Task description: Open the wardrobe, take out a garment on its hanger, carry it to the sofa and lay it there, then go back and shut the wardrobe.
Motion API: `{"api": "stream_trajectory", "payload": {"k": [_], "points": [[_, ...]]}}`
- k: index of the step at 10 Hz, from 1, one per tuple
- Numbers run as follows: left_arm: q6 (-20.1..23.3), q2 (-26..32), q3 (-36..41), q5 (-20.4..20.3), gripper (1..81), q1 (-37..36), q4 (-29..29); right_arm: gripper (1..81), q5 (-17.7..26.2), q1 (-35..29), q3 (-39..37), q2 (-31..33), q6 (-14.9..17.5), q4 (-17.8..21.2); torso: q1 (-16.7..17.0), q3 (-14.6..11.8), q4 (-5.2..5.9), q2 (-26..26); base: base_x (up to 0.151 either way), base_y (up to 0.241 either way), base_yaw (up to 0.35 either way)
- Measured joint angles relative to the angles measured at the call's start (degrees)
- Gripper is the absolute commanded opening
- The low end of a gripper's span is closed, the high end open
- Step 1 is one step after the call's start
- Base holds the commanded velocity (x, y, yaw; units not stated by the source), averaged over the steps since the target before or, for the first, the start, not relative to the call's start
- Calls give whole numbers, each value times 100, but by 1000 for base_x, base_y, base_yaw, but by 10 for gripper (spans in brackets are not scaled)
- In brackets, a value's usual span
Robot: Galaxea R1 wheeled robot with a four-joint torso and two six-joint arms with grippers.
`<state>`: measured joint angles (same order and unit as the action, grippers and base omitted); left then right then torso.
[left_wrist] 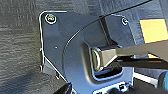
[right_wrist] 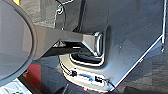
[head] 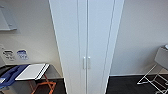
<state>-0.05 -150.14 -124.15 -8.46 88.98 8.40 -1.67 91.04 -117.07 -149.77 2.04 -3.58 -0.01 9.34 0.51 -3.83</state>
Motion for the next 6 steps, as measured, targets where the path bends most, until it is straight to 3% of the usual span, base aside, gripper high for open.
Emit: {"api": "stream_trajectory", "payload": {"k": [6], "points": [[0, -20, 0, -9, 811, 0, 22, 811, -33, 44, 0, 55, 0, 0, 0, -2, 0, -2, 121, 0, 0]]}}
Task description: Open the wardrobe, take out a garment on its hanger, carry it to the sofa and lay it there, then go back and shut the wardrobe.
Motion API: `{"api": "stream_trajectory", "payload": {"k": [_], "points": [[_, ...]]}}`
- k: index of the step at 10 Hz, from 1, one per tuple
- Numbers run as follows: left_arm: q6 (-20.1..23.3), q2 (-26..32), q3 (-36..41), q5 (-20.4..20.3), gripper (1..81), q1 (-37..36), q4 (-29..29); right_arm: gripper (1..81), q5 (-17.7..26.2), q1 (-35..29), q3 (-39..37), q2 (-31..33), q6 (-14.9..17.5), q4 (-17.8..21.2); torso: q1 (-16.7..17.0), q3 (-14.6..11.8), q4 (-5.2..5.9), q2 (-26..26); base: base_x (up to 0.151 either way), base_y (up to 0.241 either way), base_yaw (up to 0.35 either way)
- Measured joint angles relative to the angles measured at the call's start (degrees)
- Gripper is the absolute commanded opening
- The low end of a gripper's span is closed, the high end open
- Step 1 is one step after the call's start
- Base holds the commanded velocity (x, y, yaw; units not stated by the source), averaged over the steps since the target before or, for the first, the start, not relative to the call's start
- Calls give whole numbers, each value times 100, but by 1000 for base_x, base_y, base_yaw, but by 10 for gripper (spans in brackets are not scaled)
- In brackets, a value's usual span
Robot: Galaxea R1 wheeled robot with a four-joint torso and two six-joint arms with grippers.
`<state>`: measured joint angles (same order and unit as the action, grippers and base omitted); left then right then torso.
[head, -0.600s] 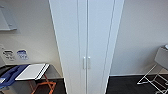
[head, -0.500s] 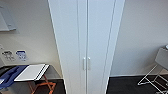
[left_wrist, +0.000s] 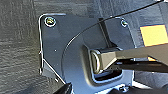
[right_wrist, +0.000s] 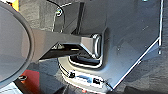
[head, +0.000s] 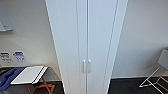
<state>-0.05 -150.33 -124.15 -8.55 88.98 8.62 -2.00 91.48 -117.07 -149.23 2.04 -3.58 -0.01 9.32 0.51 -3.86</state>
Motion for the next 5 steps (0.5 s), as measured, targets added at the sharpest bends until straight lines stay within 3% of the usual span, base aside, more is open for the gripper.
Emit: {"api": "stream_trajectory", "payload": {"k": [5], "points": [[0, -5, 0, -5, 811, -1, 0, 811, 2, -16, 0, 29, -2, 0, 0, 2, 0, 0, 122, 0, 0]]}}
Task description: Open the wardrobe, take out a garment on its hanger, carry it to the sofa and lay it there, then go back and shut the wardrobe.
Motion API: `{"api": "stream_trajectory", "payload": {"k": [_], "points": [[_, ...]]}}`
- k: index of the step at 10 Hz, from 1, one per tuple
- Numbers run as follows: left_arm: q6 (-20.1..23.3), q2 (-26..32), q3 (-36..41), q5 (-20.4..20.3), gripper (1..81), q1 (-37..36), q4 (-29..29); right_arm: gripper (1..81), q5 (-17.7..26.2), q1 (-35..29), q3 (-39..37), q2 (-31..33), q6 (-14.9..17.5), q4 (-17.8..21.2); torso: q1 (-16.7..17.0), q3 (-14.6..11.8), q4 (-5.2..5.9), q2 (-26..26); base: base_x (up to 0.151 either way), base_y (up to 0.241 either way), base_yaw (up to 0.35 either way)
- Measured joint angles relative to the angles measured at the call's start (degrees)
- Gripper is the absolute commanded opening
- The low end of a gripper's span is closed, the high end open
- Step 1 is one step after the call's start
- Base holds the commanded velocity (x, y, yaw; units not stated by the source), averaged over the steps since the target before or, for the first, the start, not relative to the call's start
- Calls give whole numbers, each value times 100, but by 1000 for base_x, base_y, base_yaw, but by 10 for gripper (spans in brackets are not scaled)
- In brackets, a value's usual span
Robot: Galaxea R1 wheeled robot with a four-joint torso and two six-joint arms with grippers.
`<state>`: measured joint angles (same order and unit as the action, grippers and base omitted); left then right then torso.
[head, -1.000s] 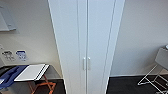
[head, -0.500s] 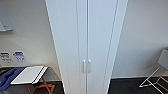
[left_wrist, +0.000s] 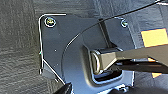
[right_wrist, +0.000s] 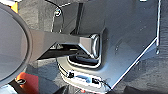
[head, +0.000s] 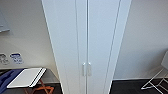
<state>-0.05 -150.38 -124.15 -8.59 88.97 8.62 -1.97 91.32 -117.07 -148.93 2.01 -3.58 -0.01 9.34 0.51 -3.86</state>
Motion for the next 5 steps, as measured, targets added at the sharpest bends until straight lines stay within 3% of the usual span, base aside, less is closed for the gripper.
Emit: {"api": "stream_trajectory", "payload": {"k": [5], "points": [[0, -11, 0, -2, 811, -18, 0, 811, -13, -6, 0, -2, 0, 0, 0, 0, 0, 2, 113, 0, 0]]}}
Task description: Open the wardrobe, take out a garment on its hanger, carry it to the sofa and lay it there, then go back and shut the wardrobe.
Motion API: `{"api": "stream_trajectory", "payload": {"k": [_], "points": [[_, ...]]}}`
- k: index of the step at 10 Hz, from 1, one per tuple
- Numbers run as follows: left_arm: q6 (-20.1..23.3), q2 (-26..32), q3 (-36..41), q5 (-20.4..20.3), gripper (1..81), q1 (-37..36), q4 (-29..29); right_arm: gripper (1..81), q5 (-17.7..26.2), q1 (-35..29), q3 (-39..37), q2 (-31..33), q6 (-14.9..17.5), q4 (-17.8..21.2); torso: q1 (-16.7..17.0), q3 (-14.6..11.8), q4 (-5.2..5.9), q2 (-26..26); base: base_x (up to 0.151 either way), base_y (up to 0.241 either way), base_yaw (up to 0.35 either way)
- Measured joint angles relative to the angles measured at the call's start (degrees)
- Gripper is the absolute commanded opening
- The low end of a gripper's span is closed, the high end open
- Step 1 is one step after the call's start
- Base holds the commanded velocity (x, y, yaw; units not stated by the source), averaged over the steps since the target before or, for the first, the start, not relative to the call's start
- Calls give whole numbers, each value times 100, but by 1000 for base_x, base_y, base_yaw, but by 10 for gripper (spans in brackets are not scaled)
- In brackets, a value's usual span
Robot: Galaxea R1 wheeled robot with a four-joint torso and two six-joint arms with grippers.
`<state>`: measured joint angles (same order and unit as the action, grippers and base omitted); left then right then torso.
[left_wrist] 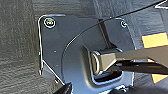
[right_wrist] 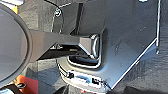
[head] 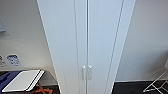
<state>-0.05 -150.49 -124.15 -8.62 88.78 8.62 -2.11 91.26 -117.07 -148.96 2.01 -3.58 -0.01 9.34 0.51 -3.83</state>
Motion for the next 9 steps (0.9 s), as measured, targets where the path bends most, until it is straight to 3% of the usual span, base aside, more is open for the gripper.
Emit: {"api": "stream_trajectory", "payload": {"k": [3, 9], "points": [[2, 0, 0, 5, 811, 2, 0, 811, 7, 4, 0, 0, 2, 0, 0, 0, 0, -2, 86, 0, 0], [0, 74, 150, 49, 811, -1, 4, 811, 7, -44, 191, 94, 0, 0, -5, 0, 0, 0, 0, 0, 0]]}}
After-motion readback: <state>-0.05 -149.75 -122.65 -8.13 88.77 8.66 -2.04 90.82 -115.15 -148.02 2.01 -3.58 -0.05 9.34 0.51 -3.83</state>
